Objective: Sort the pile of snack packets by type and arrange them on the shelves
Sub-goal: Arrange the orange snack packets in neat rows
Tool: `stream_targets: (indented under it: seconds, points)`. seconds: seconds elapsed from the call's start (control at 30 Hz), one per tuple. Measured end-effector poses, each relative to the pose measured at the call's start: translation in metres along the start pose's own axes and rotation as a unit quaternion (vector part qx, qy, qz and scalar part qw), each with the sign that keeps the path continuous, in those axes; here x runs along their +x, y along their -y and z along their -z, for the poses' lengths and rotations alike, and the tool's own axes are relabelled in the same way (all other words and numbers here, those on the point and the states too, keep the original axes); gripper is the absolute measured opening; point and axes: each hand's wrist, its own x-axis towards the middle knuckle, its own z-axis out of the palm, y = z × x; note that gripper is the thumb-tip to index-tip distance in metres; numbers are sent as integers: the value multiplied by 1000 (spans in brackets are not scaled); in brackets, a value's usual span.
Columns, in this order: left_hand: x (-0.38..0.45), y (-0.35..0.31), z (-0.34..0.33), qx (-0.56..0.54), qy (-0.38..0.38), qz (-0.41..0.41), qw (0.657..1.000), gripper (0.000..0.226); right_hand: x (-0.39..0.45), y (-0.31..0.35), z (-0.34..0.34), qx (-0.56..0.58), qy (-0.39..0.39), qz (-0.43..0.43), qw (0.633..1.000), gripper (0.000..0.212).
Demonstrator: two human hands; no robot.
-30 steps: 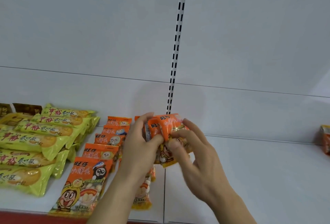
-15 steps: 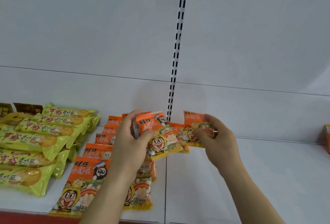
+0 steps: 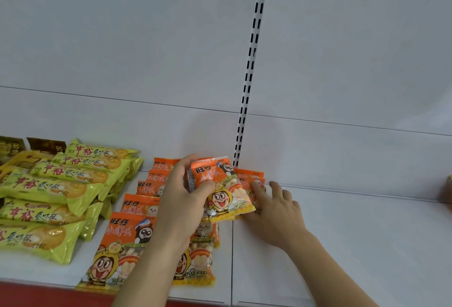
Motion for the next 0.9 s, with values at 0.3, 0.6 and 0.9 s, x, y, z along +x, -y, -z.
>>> stream_targets:
  seconds: [0.3, 0.6, 0.9]
  points:
    - [-8, 0, -11, 32, 46, -45, 997, 52, -53, 33, 45, 519, -79, 48, 850, 54]
    - [-7, -1, -1, 14, 37, -19, 999, 53, -44, -6, 45, 502, -246, -75, 826, 42]
    - [-7, -5, 7, -4, -13, -21, 1000, 51, -23, 14, 1, 211, -133, -19, 968, 54]
